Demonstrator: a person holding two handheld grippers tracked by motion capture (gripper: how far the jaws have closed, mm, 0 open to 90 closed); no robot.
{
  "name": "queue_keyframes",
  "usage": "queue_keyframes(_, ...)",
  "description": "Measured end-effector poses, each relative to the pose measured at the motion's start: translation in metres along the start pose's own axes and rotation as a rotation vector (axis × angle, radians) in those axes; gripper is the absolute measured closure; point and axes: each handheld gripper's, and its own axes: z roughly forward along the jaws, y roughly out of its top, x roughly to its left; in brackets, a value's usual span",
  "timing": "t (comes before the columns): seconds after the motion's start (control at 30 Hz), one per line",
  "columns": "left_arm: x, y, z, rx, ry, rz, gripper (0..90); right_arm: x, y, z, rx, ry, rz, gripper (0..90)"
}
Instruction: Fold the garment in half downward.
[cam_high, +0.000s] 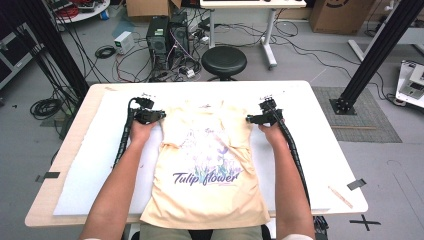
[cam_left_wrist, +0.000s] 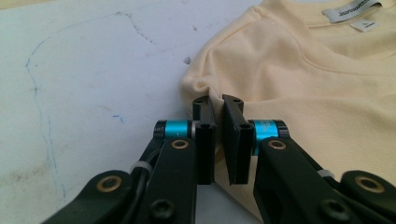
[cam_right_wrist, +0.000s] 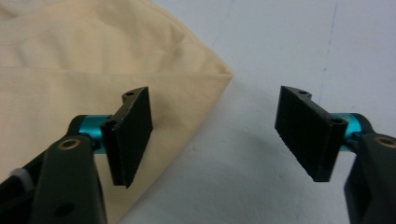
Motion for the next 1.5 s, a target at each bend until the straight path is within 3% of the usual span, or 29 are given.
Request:
queue_keyframes(0.13,0.001,-0.001,-0.001,0.0,0.003,-0.024,85.4,0.001,-0.001,0.011,-0.012,0.005,0.032,36.8)
queue_keyframes(0.2,0.001,-0.001,-0.001,-0.002,0.001,-0.046,85.7,0.005,0.004,0.015,-0.023,0.017,0.013,45.2)
queue_keyframes(0.3,0.001,-0.002,-0.002,0.002,0.006,-0.05,85.8,0.01,0.008,0.018,-0.022,0.025,-0.004,50.0)
queue_keyframes(0.4,0.002,-0.002,-0.003,0.005,0.011,-0.053,86.1,0.017,0.01,0.022,-0.042,0.03,-0.033,62.1)
queue_keyframes(0.43,0.002,-0.003,-0.004,0.007,0.008,-0.055,86.3,0.018,0.01,0.022,-0.043,0.032,-0.037,73.2)
queue_keyframes(0.5,0.003,-0.004,-0.006,-0.007,0.01,-0.069,86.5,0.02,0.01,0.022,-0.037,0.028,-0.067,84.3)
queue_keyframes(0.53,0.004,-0.005,-0.008,-0.011,0.007,-0.07,86.6,0.022,0.011,0.021,-0.037,0.023,-0.093,85.8)
queue_keyframes(0.6,0.004,-0.005,-0.013,-0.042,-0.006,-0.085,86.7,0.024,0.012,0.018,-0.038,0.018,-0.113,87.1)
queue_keyframes(0.63,0.004,-0.003,-0.02,-0.078,-0.023,-0.096,86.7,0.025,0.013,0.014,-0.054,0.023,-0.147,87.4)
queue_keyframes(0.83,0.002,0.0,-0.044,-0.158,-0.075,-0.096,86.7,0.029,0.016,-0.005,-0.093,0.033,-0.163,87.5)
queue_keyframes(0.9,-0.003,-0.004,-0.058,-0.187,-0.116,-0.089,86.7,0.032,0.017,-0.02,-0.124,0.038,-0.188,87.6)
queue_keyframes(1.03,-0.01,-0.01,-0.072,-0.214,-0.15,-0.069,86.7,0.037,0.014,-0.035,-0.158,0.056,-0.2,87.6)
queue_keyframes(1.17,-0.024,-0.025,-0.096,-0.272,-0.205,-0.047,86.7,0.044,-0.002,-0.058,-0.19,0.071,-0.229,87.6)
queue_keyframes(1.33,-0.037,-0.04,-0.115,-0.29,-0.239,-0.009,86.7,0.05,-0.021,-0.075,-0.216,0.098,-0.257,87.6)
queue_keyframes(1.5,-0.055,-0.067,-0.136,-0.285,-0.305,0.044,86.7,0.059,-0.052,-0.096,-0.228,0.123,-0.292,87.6)
